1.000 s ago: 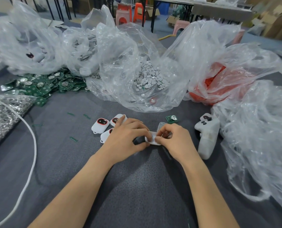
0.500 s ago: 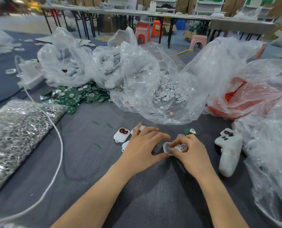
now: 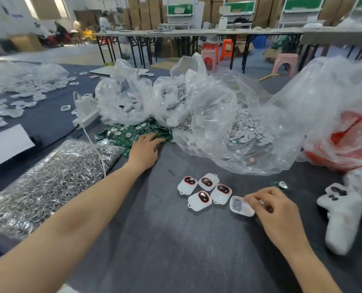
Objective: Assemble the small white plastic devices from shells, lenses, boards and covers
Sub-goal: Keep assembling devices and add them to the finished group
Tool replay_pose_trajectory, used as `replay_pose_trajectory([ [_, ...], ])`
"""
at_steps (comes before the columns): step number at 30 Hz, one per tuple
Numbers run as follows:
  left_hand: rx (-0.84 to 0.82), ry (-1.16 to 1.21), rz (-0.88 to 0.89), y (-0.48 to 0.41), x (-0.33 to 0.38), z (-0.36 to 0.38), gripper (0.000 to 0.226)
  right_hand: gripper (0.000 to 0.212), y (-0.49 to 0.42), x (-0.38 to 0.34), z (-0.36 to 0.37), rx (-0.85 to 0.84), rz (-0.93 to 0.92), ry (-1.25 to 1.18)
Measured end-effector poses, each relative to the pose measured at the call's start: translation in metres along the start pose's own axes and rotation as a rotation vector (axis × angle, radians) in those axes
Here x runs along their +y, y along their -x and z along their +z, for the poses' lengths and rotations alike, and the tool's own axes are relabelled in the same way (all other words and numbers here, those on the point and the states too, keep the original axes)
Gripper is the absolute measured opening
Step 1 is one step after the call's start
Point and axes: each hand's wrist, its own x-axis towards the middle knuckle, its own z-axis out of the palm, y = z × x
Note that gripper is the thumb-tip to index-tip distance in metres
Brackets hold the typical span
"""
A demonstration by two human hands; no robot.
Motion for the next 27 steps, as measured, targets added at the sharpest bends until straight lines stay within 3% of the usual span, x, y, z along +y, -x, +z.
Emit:
replay_pose_trajectory([
  [8, 0.138, -0.130, -0.055, -0.014, -0.002, 0.004, 0.024, 0.008, 0.000, -0.001, 0.000, 0.003, 0.015, -0.046],
  [13, 0.356, -0.057, -0.085, -0.010, 0.003, 0.005, 0.023, 0.009, -0.002, 0.001, 0.000, 0.055, 0.033, -0.093],
  [18, 0.585, 0.548, -0.208, 0.027, 0.025, -0.010, 0.020, 0.011, -0.004, 0.001, 0.000, 0.114, 0.071, -0.143],
  [21, 0.691, 0.757, -0.231, 0.079, 0.064, -0.016, 0.019, 0.012, -0.004, -0.001, 0.000, 0.120, 0.100, -0.235],
  [24, 0.592, 0.925, -0.113, 0.117, 0.123, -0.022, 0.018, 0.013, -0.002, -0.011, -0.002, 0.063, 0.121, -0.466],
  [27, 0.380, 0.906, 0.090, 0.132, 0.172, -0.027, 0.019, 0.016, 0.003, -0.022, -0.005, -0.058, 0.139, -0.703],
])
